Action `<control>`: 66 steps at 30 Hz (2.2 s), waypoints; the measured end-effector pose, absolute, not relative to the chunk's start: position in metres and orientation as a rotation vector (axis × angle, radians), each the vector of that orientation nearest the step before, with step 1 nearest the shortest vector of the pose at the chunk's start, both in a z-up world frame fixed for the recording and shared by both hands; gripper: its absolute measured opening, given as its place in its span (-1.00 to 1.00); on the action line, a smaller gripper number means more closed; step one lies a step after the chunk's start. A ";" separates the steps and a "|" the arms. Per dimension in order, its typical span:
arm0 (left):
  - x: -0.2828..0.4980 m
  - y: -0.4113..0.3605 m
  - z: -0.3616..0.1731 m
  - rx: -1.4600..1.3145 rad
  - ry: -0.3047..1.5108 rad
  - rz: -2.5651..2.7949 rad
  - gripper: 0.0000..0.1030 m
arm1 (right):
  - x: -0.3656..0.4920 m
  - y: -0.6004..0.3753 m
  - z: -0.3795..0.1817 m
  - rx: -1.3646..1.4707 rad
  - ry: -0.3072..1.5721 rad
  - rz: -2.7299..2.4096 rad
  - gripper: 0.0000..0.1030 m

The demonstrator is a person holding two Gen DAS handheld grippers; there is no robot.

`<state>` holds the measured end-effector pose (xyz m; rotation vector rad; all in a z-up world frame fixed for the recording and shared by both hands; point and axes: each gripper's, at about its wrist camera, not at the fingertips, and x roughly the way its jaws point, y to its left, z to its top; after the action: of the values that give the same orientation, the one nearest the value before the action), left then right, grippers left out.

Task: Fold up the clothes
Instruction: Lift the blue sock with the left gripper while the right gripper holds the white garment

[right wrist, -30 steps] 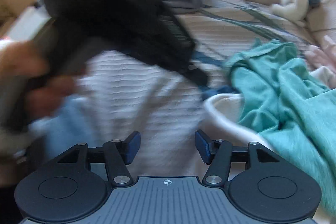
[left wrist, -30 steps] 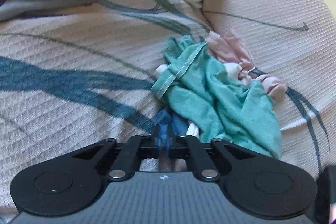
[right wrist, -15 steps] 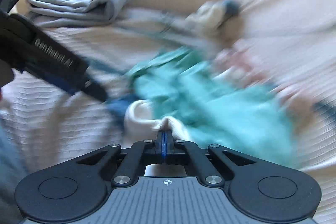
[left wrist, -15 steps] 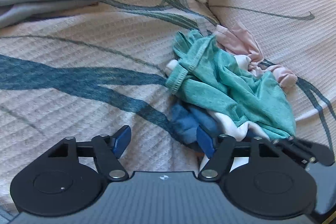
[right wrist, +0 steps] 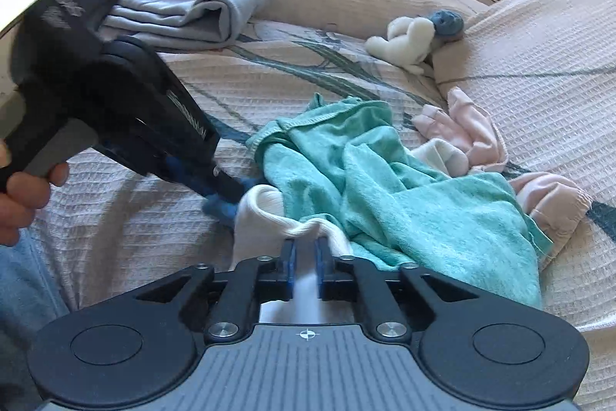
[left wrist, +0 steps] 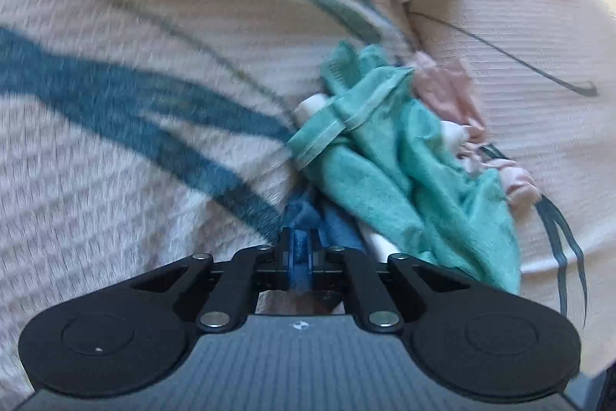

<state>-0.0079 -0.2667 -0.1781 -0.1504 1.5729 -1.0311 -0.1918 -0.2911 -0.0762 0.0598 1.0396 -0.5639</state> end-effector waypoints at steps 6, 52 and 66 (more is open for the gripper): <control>-0.006 -0.259 -0.192 -0.287 1.655 -0.979 -0.43 | -0.190 -0.286 -0.076 0.045 1.037 -0.542 -0.54; 0.086 -0.172 -0.125 -0.262 1.330 -0.703 0.22 | -0.078 -0.232 -0.092 -0.179 0.890 -0.284 0.48; 0.089 -0.172 -0.114 -0.083 1.248 -0.634 0.64 | -0.062 -0.244 -0.116 -0.273 0.952 -0.327 -0.53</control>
<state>0.0889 -0.1724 -0.1142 -0.0833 1.2483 -0.6344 -0.0620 -0.2444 -0.1158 -0.2731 0.9516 -0.3268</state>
